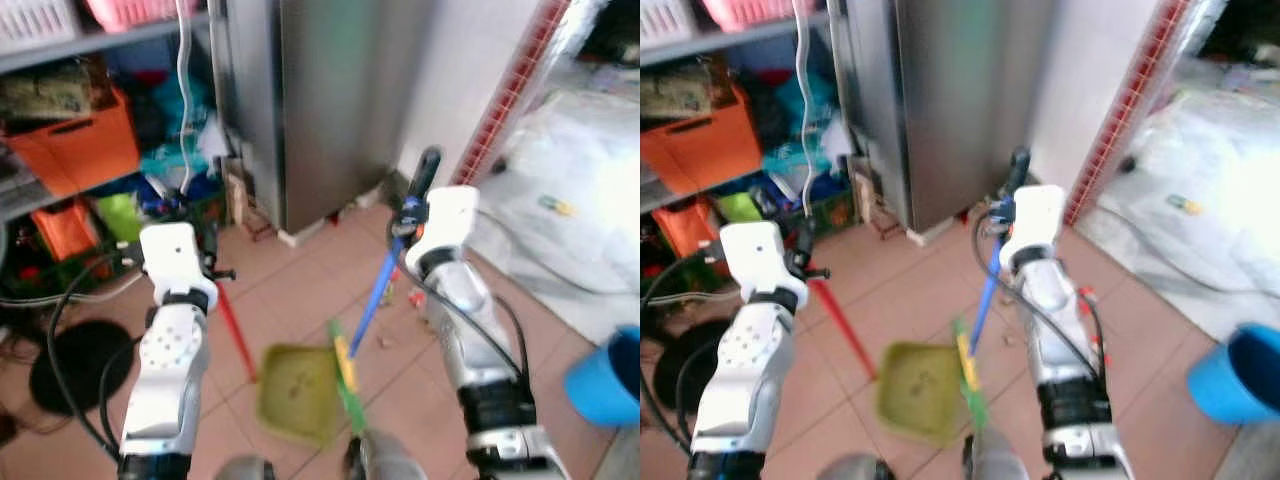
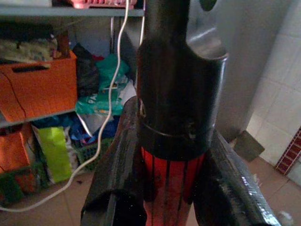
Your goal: Sweep floor
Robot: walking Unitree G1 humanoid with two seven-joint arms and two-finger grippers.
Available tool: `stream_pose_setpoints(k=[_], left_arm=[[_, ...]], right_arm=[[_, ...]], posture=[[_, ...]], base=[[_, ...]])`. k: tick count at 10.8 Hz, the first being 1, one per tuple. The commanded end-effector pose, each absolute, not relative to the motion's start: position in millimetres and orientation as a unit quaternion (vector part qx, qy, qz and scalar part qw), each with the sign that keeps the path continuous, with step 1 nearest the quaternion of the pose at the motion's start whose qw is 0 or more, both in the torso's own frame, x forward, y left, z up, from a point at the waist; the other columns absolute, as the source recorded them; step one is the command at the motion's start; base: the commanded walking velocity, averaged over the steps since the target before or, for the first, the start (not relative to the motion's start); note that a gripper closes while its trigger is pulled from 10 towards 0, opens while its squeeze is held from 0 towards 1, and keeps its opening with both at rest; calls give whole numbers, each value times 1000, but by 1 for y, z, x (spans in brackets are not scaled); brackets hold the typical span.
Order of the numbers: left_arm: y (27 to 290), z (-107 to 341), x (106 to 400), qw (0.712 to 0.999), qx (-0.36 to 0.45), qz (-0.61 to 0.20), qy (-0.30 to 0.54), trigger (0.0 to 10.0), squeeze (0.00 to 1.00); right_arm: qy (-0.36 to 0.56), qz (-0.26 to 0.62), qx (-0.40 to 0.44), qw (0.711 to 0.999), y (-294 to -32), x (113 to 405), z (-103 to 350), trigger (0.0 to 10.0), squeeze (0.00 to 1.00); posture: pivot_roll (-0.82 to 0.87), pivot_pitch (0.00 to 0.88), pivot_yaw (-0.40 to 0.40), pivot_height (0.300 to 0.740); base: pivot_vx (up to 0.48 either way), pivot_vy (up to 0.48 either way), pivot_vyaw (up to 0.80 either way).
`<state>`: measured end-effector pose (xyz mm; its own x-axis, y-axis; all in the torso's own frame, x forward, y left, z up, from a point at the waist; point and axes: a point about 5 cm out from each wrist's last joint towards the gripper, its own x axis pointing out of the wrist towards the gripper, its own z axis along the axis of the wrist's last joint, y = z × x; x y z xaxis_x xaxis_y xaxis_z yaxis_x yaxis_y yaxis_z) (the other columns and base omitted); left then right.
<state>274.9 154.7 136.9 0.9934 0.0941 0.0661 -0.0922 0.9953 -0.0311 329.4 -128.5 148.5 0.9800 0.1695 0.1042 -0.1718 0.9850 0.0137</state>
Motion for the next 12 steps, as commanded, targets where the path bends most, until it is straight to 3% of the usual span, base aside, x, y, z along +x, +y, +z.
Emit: stream_pose_setpoints(k=[1,3,4,10,12], left_arm=[[157,145,275,997,-8,53,-52,10000,0],[158,145,275,996,-14,62,-59,10000,0],[159,149,275,995,11,67,-69,10000,0],[152,149,275,996,-33,22,-77,10000,0],[156,150,276,996,-5,43,-82,10000,0]], right_arm=[[-61,87,18,994,-130,329,153,10000,0],[-54,83,21,995,-130,329,152,10000,0],[-55,83,19,995,-130,329,151,10000,0],[-56,84,12,995,-129,331,151,10000,0],[-56,84,11,995,-129,331,151,10000,0]], posture=[[-15,120,22,740],[-16,116,22,740],[-16,112,19,740],[-9,96,18,740],[-13,101,21,740]], base=[[0,480,0],[0,480,-800],[0,0,-800],[0,0,-800],[0,0,-800]])
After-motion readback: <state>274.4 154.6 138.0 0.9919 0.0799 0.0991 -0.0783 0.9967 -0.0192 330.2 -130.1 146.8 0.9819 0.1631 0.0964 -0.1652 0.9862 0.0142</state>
